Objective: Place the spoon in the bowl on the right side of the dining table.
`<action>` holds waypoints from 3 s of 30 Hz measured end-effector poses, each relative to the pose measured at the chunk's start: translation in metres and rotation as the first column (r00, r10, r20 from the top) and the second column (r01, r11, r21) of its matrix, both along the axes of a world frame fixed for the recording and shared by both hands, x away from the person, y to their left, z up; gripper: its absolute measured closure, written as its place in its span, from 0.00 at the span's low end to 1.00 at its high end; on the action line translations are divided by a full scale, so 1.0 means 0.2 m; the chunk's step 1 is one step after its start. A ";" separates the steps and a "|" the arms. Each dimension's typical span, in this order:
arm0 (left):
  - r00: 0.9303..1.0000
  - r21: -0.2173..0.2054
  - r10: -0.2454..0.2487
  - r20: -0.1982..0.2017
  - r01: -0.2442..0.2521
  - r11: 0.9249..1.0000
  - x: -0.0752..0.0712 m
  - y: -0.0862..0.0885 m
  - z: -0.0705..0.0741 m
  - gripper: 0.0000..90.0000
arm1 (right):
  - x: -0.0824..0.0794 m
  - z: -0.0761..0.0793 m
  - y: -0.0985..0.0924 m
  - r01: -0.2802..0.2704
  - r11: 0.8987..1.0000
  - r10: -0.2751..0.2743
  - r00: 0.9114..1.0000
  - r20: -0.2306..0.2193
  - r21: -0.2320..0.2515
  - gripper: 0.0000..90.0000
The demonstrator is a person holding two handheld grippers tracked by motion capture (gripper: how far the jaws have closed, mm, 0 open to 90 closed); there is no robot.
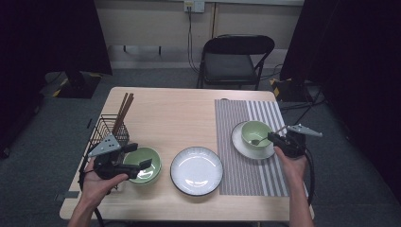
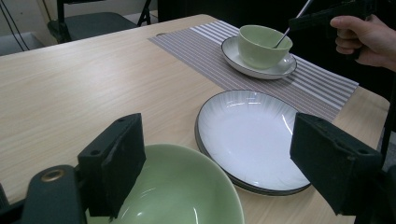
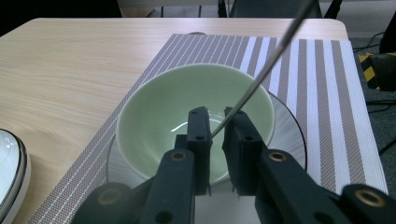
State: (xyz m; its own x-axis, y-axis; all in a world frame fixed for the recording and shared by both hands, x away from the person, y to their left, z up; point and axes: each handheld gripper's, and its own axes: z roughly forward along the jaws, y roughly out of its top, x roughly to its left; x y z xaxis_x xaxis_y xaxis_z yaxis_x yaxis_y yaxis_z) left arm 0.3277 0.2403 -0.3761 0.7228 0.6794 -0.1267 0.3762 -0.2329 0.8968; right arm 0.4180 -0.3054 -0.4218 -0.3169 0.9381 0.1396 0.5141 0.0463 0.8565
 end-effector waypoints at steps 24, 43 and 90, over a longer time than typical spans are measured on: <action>1.000 0.013 -0.004 -0.007 0.004 1.000 0.00 -0.01 0.00 0.20 | -0.19 -0.02 0.04 -0.053 0.998 0.053 0.998 0.041 0.015 0.78; 1.000 0.013 -0.003 -0.002 0.003 1.000 -0.01 0.00 0.00 0.20 | -0.18 0.03 0.15 -0.130 0.991 0.128 0.991 0.048 0.028 0.71; 0.996 -0.010 0.084 0.029 -0.084 0.996 -0.02 0.15 0.08 0.24 | -0.25 0.13 0.53 -0.357 0.934 0.357 0.932 0.060 -0.014 0.60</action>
State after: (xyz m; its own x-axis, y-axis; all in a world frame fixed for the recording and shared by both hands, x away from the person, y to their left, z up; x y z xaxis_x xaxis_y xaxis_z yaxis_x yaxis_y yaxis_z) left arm 0.3246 0.2703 -0.3607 0.6667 0.7367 -0.1128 0.3675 -0.1933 0.9097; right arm 0.3679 -0.1988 -0.3953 -0.6386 0.7621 0.1072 0.4104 0.2194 0.8851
